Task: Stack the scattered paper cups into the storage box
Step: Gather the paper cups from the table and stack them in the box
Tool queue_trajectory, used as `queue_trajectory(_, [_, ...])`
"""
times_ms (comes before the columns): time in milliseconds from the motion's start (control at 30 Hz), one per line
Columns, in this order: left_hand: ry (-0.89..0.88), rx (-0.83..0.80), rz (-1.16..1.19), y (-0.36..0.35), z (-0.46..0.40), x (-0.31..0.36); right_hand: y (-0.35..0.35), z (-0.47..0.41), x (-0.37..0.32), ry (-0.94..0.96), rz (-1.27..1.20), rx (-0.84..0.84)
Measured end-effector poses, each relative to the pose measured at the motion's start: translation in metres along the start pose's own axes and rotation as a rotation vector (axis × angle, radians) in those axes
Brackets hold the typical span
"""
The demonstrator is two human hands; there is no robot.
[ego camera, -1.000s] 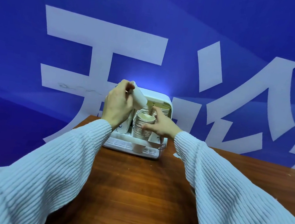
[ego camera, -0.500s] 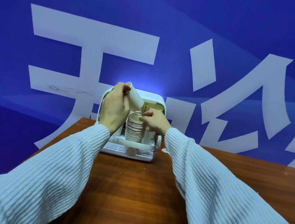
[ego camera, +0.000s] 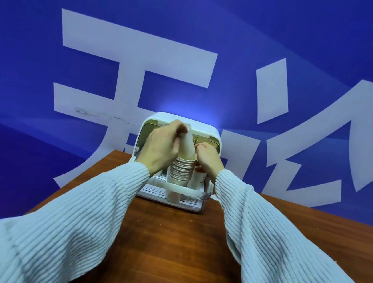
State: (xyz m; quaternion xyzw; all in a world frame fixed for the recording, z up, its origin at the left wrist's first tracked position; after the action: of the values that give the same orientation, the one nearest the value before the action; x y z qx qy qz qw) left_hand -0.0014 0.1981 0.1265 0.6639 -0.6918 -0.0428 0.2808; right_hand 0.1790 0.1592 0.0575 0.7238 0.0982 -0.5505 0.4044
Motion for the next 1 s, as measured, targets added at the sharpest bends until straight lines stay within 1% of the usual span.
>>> queue_trajectory(100, [-0.061,-0.312,-0.082,-0.038,0.01,0.006,0.0,0.005,0.007,-0.011,-0.049,0.002])
queue_trajectory(167, [-0.082,-0.462,-0.119,-0.056,0.026,0.006,0.001,0.008,0.01,-0.019,-0.096,0.005])
queue_trajectory(200, [-0.087,-0.487,-0.137,-0.06,0.032,0.005,0.001,0.01,0.013,-0.028,-0.131,0.0])
queue_trajectory(267, [-0.106,-0.481,-0.16,-0.061,0.04,0.006,0.001,0.012,0.02,-0.056,-0.189,-0.019])
queue_trajectory(333, [-0.13,-0.504,-0.185,-0.063,0.042,0.007,-0.001,0.016,0.024,-0.052,-0.191,-0.057])
queue_trajectory(400, [-0.108,-0.503,-0.197,-0.062,0.038,0.003,0.0,0.018,0.026,-0.028,-0.167,-0.061])
queue_trajectory(500, [-0.08,-0.48,-0.202,-0.06,0.032,-0.006,0.01,0.018,0.028,0.008,-0.102,-0.004])
queue_trajectory(633, [-0.139,-0.533,-0.25,-0.074,0.031,-0.007,0.016,0.02,0.031,0.058,0.006,0.017])
queue_trajectory(700, [-0.139,-0.552,-0.248,-0.08,0.03,-0.009,0.03,0.028,0.021,0.153,0.106,0.14])
queue_trajectory(767, [-0.148,-0.52,-0.288,-0.076,0.028,-0.01,0.05,0.044,0.0,0.286,0.203,0.325])
queue_trajectory(833, [-0.162,-0.36,-0.32,-0.058,0.027,-0.003,0.061,0.058,-0.025,0.444,0.3,0.45])
queue_trajectory(867, [-0.152,-0.253,-0.32,-0.046,0.031,0.001,0.059,0.059,-0.036,0.508,0.383,0.463])
queue_trajectory(933, [-0.133,-0.079,-0.311,-0.028,0.048,0.01,0.046,0.048,-0.048,0.545,0.611,0.382])
queue_trajectory(967, [-0.149,-0.053,-0.316,-0.026,0.06,0.017,0.039,0.04,-0.049,0.524,0.709,0.313])
queue_trajectory(1000, [-0.176,-0.075,-0.319,-0.03,0.071,0.022,0.033,0.033,-0.049,0.501,0.771,0.256])
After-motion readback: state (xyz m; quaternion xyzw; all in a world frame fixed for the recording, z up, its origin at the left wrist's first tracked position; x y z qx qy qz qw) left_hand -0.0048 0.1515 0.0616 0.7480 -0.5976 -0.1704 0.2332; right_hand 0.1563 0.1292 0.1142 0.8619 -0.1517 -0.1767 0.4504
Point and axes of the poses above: each hand's wrist, its own z-axis away from the middle knuckle, its own y-axis out of the back of the hand, x = y × z, the point moved 10 cm from there along -z, towards the middle knuckle, and after that the axes turned 7 degrees about -y, right-handed, at the moved point
